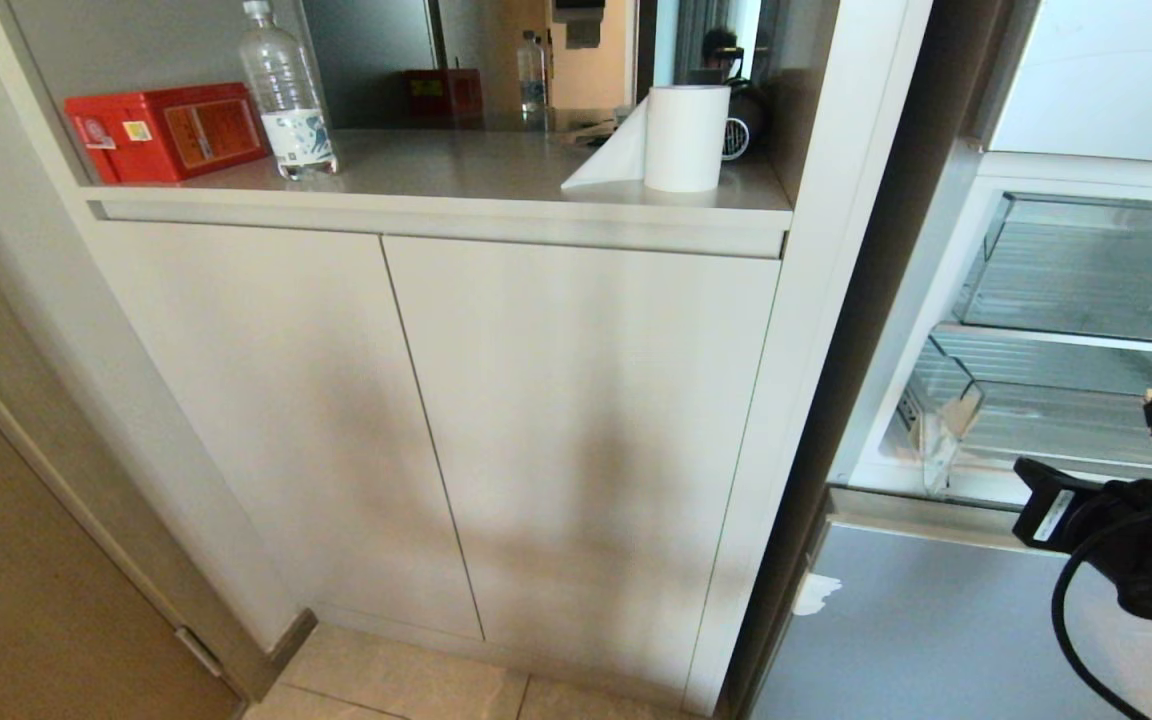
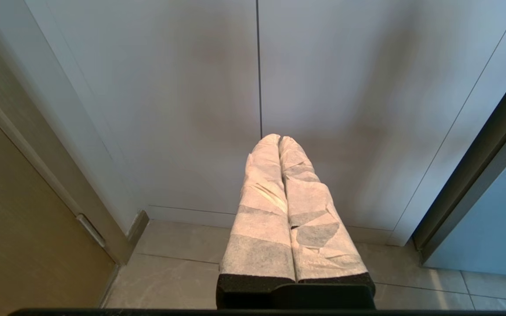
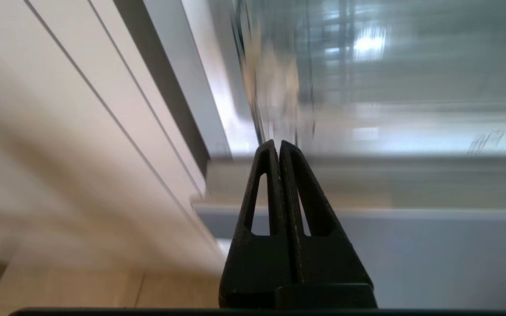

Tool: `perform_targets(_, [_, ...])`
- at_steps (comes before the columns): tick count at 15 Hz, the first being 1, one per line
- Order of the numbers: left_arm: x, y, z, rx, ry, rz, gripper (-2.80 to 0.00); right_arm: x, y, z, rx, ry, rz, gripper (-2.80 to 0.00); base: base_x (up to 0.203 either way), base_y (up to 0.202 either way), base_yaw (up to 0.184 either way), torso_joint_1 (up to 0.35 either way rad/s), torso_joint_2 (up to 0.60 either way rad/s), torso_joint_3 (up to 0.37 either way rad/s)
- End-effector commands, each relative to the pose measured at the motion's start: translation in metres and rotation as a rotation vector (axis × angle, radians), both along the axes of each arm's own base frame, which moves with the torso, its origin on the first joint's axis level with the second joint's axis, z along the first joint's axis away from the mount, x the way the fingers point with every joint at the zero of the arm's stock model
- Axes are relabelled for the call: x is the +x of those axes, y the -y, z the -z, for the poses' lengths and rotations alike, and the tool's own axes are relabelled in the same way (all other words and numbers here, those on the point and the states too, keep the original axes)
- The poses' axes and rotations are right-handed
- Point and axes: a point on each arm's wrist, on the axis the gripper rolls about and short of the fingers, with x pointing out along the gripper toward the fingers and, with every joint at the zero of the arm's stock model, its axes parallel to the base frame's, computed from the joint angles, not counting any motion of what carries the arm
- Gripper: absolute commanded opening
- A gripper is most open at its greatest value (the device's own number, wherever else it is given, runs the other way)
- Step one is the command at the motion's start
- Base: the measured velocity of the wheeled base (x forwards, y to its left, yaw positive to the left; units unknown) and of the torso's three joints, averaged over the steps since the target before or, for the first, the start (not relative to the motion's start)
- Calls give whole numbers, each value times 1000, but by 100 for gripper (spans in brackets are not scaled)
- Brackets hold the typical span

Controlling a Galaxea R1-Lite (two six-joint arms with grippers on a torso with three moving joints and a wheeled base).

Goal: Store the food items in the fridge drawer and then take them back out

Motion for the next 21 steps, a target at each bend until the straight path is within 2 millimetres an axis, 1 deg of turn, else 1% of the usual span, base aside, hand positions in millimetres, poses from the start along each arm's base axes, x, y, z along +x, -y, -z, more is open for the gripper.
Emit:
perform_targets(1, [0,0,0,1,0,-1,-280,1,2,-21,2,72,11,-280,0,0,0,0,0,0])
perform_targets(3, [0,0,0,1,0,0,-280,2,5,-38,-11,-20,25,-280,0,0,0,0,0,0])
perform_targets(5, [0,0,0,0,0,0,-280,4,6,-67,-15,-73,25,-280,0,0,0,0,0,0])
perform_targets(7, [0,0,0,-1,0,0,-280,14,6,-94,-22,-108,27,-280,0,0,0,0,0,0])
perform_targets(8, [0,0,0,1,1,-1,-280,24,7,-100,-38,-147,29,-280,0,0,0,0,0,0])
perform_targets(10, [0,0,0,1,0,-1,-280,53,7,-96,-73,-235,31,-280,0,0,0,0,0,0])
perform_targets(13, [0,0,0,1,0,-1,-280,91,15,-89,-99,-284,54,-280,0,0,0,0,0,0])
perform_targets(15, [0,0,0,1,0,0,-280,112,21,-86,-109,-293,71,-280,0,0,0,0,0,0])
perform_targets(16, [0,0,0,0,1,0,-280,119,24,-84,-111,-307,79,-280,0,0,0,0,0,0])
perform_targets(20, [0,0,0,-1,0,0,-280,138,32,-79,-108,-379,88,-280,0,0,0,0,0,0])
perform_targets(21, [0,0,0,-1,0,0,-280,139,33,-79,-108,-406,89,-280,0,0,0,0,0,0])
